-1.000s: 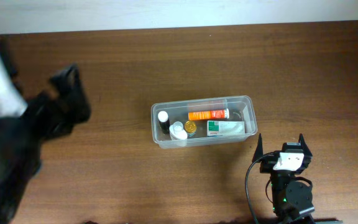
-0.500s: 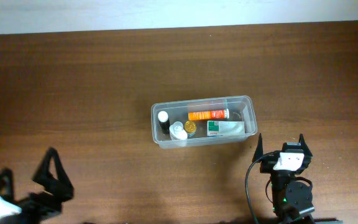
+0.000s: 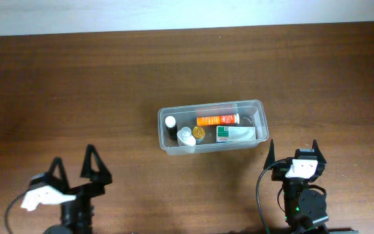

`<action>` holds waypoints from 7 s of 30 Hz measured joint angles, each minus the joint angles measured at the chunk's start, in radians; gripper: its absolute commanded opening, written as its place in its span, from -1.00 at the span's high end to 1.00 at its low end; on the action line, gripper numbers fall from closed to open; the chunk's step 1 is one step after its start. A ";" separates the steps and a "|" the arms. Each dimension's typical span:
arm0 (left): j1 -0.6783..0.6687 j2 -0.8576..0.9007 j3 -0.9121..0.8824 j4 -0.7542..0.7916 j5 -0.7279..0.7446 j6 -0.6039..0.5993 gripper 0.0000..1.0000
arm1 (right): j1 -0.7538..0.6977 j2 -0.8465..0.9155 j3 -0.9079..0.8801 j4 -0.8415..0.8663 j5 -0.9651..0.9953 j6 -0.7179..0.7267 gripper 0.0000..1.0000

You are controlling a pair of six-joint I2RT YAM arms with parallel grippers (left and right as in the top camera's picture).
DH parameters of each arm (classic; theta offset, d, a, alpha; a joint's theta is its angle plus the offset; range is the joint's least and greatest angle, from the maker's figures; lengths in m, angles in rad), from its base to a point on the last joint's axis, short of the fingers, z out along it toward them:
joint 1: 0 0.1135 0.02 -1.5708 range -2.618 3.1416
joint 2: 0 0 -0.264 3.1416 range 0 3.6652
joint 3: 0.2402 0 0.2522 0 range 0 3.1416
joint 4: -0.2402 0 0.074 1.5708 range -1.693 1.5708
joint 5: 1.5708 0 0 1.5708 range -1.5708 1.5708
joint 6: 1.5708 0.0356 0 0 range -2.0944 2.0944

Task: Pack container

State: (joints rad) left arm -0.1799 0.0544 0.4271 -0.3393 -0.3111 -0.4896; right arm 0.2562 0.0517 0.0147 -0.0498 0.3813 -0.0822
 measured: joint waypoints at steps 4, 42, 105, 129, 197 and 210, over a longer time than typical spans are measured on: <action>0.000 -0.022 -0.163 0.274 0.054 0.037 -0.99 | 0.000 0.000 0.000 0.000 0.000 0.000 -0.96; 0.104 -0.038 -0.413 0.275 0.141 0.554 -0.99 | 0.000 0.000 0.000 0.000 0.000 0.000 -0.96; 0.109 -0.038 -0.413 0.275 0.119 0.554 -0.99 | 0.000 0.000 0.000 0.000 0.000 0.000 -0.96; 0.109 -0.038 -0.413 0.275 0.119 0.554 -0.99 | 0.000 0.000 0.000 0.000 0.000 0.000 -0.97; 0.109 -0.038 -0.413 0.275 0.119 0.554 -0.99 | 0.000 0.000 0.000 0.000 0.000 0.000 -0.96; 0.109 -0.038 -0.413 0.275 0.119 0.554 -0.99 | 0.000 0.000 0.000 0.000 0.000 0.000 -0.96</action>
State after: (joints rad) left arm -0.0708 0.0166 0.0139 -0.0639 -0.1921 0.0647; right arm 0.2562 0.0517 0.0147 -0.0498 0.3813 -0.0826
